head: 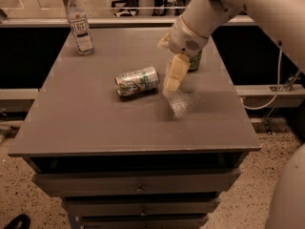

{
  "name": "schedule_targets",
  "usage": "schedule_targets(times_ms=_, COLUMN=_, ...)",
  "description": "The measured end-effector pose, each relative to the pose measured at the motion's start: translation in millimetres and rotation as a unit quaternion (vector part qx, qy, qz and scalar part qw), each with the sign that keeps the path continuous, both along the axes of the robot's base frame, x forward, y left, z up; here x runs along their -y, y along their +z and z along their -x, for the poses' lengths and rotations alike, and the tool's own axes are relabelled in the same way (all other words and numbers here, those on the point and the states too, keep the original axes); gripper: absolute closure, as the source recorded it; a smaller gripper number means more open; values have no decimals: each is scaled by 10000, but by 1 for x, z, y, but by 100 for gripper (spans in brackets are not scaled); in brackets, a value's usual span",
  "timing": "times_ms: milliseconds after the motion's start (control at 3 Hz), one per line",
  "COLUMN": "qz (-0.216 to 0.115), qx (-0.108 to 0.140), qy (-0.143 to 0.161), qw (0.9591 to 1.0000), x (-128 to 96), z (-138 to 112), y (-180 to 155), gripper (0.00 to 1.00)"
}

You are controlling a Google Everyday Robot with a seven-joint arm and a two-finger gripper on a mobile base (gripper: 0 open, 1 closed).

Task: Knock 7up can over

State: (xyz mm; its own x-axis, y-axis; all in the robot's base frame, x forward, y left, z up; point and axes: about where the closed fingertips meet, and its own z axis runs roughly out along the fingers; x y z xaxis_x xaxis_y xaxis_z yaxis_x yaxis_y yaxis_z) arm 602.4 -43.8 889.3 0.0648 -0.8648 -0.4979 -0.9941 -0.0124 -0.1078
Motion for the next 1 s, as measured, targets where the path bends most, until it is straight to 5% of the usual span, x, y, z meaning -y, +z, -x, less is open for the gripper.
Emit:
schedule_targets(times_ms=333, qz=-930, qx=210, qy=-592, qw=9937, x=36, z=6, y=14, gripper=0)
schedule_targets(times_ms=667, qz=-1958, qx=469, qy=-1293, qw=9710, x=90, z=19, y=32, gripper=0)
schedule_targets(times_ms=1000, qz=-2044, qx=451, qy=-1389, qw=9679, x=98, z=22, y=36, gripper=0)
